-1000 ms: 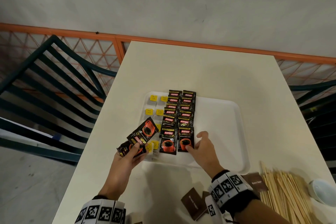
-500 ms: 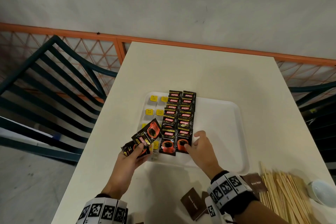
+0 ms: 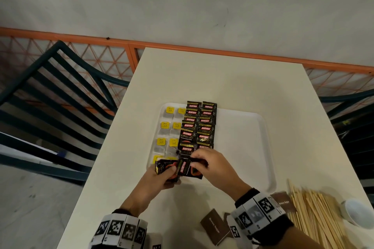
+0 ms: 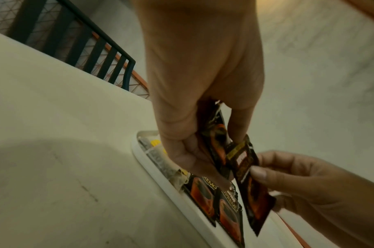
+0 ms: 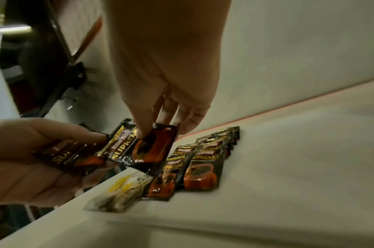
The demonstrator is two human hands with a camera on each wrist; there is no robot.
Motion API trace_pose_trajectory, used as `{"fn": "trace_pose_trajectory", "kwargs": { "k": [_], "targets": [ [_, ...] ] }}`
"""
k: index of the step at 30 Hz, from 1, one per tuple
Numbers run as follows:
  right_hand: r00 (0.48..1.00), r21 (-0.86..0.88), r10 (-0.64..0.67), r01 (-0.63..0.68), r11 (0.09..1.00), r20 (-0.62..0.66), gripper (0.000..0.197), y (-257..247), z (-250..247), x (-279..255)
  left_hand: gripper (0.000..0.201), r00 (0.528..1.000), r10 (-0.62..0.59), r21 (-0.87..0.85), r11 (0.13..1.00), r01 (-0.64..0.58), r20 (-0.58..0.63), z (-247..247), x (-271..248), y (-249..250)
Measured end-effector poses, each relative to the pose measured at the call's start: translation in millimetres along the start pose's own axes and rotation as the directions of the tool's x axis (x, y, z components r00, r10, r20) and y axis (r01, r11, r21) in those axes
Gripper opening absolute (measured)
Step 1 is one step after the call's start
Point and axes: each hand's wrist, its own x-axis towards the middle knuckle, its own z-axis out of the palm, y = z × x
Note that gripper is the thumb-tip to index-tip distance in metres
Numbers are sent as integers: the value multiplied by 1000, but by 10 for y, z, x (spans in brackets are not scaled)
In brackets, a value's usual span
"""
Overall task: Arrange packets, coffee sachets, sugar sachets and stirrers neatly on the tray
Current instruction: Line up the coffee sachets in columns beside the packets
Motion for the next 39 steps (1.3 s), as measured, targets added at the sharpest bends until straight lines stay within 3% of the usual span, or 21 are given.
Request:
{"fn": "trace_pose_trajectory", "kwargs": {
  "k": [3,7,12,16,20,24,29,32,35,37,39],
  "targets": [
    [984,197,176,-169,966,-21,5,142,-14,-79,24,998,-59,-88,995,56,-31,-41,29,-5],
    [893,501,446,-413,761,57,12,359,-34,-154,17,992,-3,-59,998,-4,-125,-49,24,23],
    [809,488,587,-522,700,23,11,508,29,-170,8,969,82,-51,994,-96,-235,-81,8,52],
    [780,556,623,-546,626,64,7,477,95,-131,21,958,102,-84,988,-129,-269,-131,23,19],
    [789,455,612,-561,692,41,10,485,171,-89,25,950,106,-85,987,-137,-293,-133,21,8],
    [815,366,578,-526,768,-41,18,489,202,-86,15,957,108,-87,987,-136,-267,-126,0,28],
    [831,318,551,-503,804,-80,21,456,195,-138,36,991,62,-86,994,-73,-120,-128,-19,110],
    [896,207,412,-377,903,-166,17,304,147,-143,41,991,132,83,988,-130,-23,-125,-27,155],
    [971,244,234,-214,946,-55,29,66,70,-96,35,983,182,170,969,-178,-8,-84,-5,189],
    [984,284,157,-175,943,84,30,-31,67,-52,26,980,197,137,972,-193,-21,-48,15,199],
    [983,283,125,-160,946,138,21,-69,107,-27,19,978,205,85,976,-202,-31,-32,29,201]
  ]
}}
